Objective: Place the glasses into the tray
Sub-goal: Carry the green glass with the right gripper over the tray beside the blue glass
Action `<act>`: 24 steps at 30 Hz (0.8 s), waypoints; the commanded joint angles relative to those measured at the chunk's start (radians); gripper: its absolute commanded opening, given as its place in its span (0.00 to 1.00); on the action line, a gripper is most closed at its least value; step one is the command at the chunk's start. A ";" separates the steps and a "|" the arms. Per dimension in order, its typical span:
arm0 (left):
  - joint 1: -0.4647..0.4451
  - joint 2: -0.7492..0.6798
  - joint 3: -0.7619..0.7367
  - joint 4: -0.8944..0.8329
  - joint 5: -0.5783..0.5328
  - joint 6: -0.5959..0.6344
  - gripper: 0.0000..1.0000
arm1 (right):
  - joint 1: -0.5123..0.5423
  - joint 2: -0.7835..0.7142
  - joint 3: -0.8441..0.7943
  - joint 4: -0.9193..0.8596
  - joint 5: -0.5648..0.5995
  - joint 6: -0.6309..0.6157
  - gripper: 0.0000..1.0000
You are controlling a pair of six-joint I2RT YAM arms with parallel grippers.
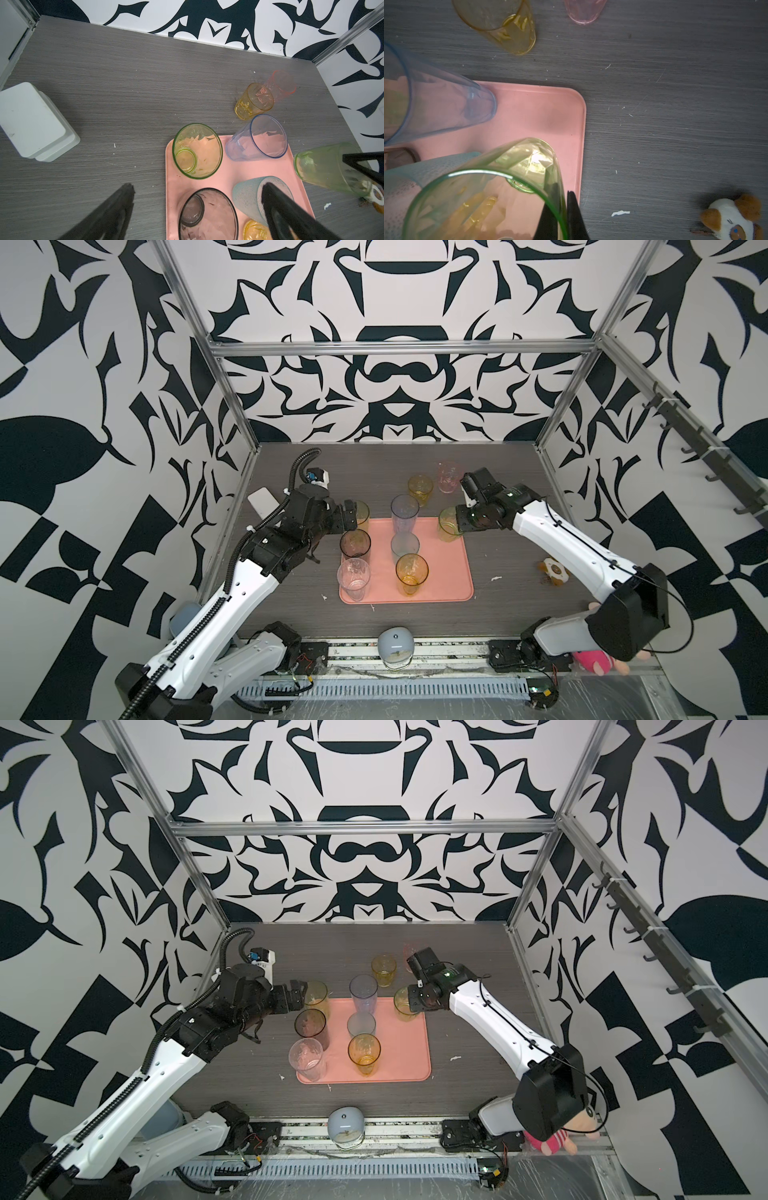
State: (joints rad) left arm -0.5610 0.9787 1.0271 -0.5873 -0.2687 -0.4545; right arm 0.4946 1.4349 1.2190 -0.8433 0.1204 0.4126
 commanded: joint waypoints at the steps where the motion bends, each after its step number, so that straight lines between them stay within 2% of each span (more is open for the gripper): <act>1: 0.004 0.007 -0.006 0.015 0.005 -0.015 0.99 | 0.002 0.015 -0.006 0.053 0.022 0.019 0.00; 24: 0.004 0.064 0.007 0.029 0.005 -0.001 0.99 | -0.036 0.215 0.054 0.103 0.058 0.000 0.00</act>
State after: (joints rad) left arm -0.5610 1.0393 1.0271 -0.5766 -0.2646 -0.4557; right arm 0.4694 1.6554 1.2259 -0.7593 0.1581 0.4156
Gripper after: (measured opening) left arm 0.994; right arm 0.051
